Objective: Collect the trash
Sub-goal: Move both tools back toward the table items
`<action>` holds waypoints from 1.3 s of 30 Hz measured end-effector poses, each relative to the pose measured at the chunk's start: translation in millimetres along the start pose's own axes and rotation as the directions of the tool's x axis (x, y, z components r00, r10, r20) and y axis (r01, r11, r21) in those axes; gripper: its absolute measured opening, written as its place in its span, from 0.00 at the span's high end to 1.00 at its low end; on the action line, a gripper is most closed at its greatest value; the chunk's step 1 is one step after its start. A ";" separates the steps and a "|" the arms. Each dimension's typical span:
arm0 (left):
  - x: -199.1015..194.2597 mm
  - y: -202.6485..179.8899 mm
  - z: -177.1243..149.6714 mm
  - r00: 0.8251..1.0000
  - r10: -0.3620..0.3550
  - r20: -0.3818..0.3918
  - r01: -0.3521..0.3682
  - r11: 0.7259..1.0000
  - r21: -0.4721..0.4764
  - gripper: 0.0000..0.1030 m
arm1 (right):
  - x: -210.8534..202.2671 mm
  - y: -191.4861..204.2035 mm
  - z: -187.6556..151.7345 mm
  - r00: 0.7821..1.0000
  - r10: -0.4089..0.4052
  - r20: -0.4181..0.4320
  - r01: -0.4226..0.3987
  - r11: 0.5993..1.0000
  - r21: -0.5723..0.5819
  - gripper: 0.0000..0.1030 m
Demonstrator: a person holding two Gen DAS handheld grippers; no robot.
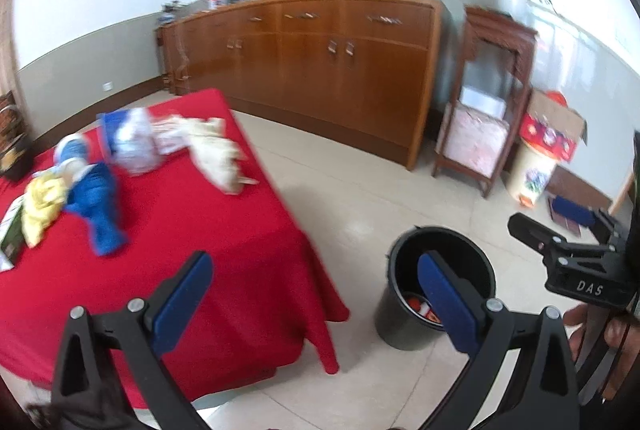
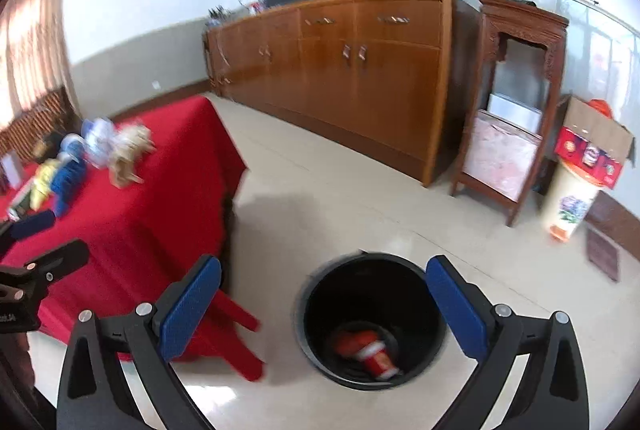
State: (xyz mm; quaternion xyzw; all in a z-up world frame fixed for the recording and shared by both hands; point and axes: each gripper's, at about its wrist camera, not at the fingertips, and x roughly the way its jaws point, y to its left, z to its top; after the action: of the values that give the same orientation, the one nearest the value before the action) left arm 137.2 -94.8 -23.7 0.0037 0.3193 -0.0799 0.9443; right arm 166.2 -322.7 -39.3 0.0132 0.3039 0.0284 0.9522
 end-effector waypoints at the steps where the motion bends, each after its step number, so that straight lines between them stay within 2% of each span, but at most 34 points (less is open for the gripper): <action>1: -5.4 8.9 -0.5 1.000 0.008 0.006 -0.008 1.000 -0.016 0.00 | -3.5 8.2 1.3 1.000 0.019 0.021 -0.019 1.000 0.002 0.00; 8: -45.5 69.1 -11.9 0.991 0.112 0.078 -0.102 0.987 -0.123 0.00 | -6.3 60.1 8.6 0.990 0.130 0.046 -0.131 0.991 0.015 0.00; 12: -57.9 112.5 -19.3 0.982 0.169 0.085 -0.147 0.964 -0.223 0.00 | -5.8 88.2 13.9 0.980 0.183 0.077 -0.184 0.983 0.007 0.00; 16: -65.7 144.9 -23.1 0.966 0.245 0.088 -0.213 0.938 -0.274 0.00 | -2.2 119.5 22.6 0.974 0.224 0.042 -0.222 0.974 -0.040 0.00; 18: -67.3 157.5 -23.6 0.957 0.277 0.087 -0.242 0.926 -0.291 0.00 | -1.1 137.9 26.8 0.977 0.211 0.024 -0.208 0.973 -0.097 0.00; 23: -65.5 179.9 -30.0 0.950 0.303 0.074 -0.267 0.914 -0.306 0.00 | 3.9 170.5 37.3 0.965 0.260 0.011 -0.255 0.954 -0.159 0.00; 28: -58.4 196.6 -31.1 0.951 0.306 0.056 -0.273 0.907 -0.322 0.01 | 13.2 185.9 47.5 0.963 0.267 0.016 -0.260 0.949 -0.180 0.00; 39: -5.8 186.3 3.2 0.957 0.287 0.041 -0.262 0.916 -0.303 0.02 | 75.2 207.8 70.8 0.963 0.266 -0.038 -0.268 0.937 -0.226 0.01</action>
State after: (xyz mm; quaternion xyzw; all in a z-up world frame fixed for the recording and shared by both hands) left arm 163.1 89.7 -25.8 -0.0957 0.2838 0.1018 0.9487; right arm 258.8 -111.2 -16.2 -0.0555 0.2973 0.1920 0.9336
